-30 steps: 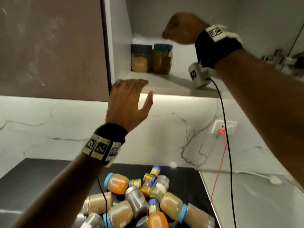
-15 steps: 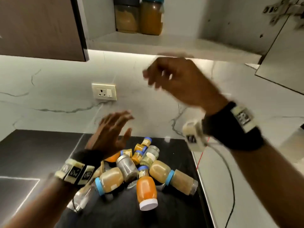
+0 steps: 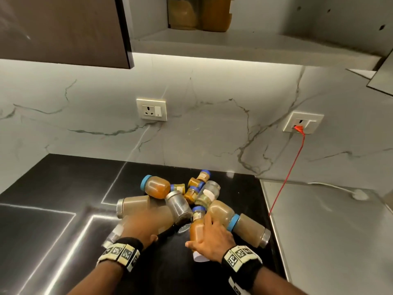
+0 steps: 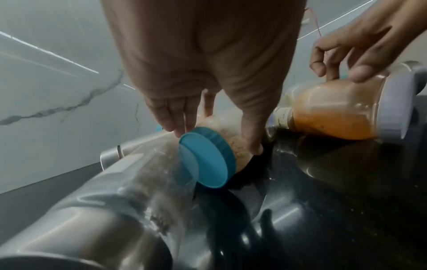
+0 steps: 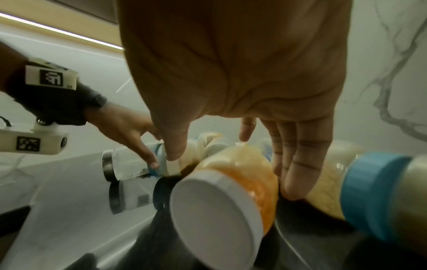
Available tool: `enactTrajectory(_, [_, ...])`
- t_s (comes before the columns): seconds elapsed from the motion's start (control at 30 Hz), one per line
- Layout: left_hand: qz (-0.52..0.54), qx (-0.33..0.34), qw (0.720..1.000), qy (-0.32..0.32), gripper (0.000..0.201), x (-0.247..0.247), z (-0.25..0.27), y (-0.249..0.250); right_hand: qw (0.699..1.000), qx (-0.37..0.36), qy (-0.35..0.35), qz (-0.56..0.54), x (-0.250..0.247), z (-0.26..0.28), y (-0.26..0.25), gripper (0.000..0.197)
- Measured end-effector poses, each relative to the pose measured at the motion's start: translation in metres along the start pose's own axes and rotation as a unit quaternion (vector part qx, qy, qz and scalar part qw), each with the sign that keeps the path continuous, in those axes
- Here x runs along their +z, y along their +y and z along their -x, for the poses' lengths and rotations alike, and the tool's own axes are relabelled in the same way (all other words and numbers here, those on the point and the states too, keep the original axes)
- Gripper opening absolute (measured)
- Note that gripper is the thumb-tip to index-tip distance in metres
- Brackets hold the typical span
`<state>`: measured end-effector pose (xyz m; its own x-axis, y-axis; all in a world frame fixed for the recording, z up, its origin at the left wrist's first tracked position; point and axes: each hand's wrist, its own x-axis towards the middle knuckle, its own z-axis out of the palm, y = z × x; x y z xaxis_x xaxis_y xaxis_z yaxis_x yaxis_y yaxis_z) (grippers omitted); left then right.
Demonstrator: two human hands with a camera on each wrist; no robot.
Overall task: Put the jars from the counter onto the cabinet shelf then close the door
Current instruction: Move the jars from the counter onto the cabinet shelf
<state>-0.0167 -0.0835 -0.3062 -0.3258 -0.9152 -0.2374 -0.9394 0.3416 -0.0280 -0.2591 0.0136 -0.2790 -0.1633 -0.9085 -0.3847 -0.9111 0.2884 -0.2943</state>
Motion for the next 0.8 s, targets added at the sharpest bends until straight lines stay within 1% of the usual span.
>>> enactTrajectory(0.07, [0.001,-0.004,1.0,0.009,0.093,0.0,0.0,0.003,1.0,0.026,-0.011,0.001,0.015,-0.003,0.001,0.121])
enactTrajectory(0.17, [0.01,-0.002,1.0,0.004,0.085,-0.002,-0.001,0.004,0.999,0.04,-0.011,-0.027,0.024,-0.004,0.002,0.119])
enactTrajectory(0.23, [0.02,-0.002,1.0,-0.005,0.084,-0.006,-0.002,0.003,0.998,0.041,-0.021,-0.033,0.023,-0.005,0.004,0.117])
enactTrajectory(0.3, [0.036,0.003,0.999,-0.021,0.086,-0.011,-0.002,0.002,0.998,0.034,-0.036,-0.03,0.016,-0.005,0.006,0.111])
enactTrajectory(0.43, [0.094,0.026,0.993,-0.069,0.082,-0.021,-0.006,-0.003,0.997,-0.006,-0.074,0.008,-0.007,-0.009,0.013,0.091])
enactTrajectory(0.53, [0.118,0.05,0.988,-0.081,0.084,-0.029,-0.008,-0.004,0.995,-0.021,-0.089,0.043,-0.02,-0.015,0.014,0.086])
enactTrajectory(0.6, [0.122,0.059,0.988,-0.073,0.086,-0.031,-0.008,-0.004,0.995,-0.017,-0.087,0.05,-0.022,-0.019,0.011,0.09])
enactTrajectory(0.7, [0.118,0.077,0.989,-0.055,0.083,-0.031,-0.006,-0.001,0.997,-0.011,-0.065,0.025,-0.022,-0.022,0.004,0.098])
enactTrajectory(0.8, [0.103,0.086,0.99,-0.046,0.076,-0.031,-0.004,0.001,0.998,-0.026,-0.044,0.035,-0.017,-0.021,-0.001,0.094])
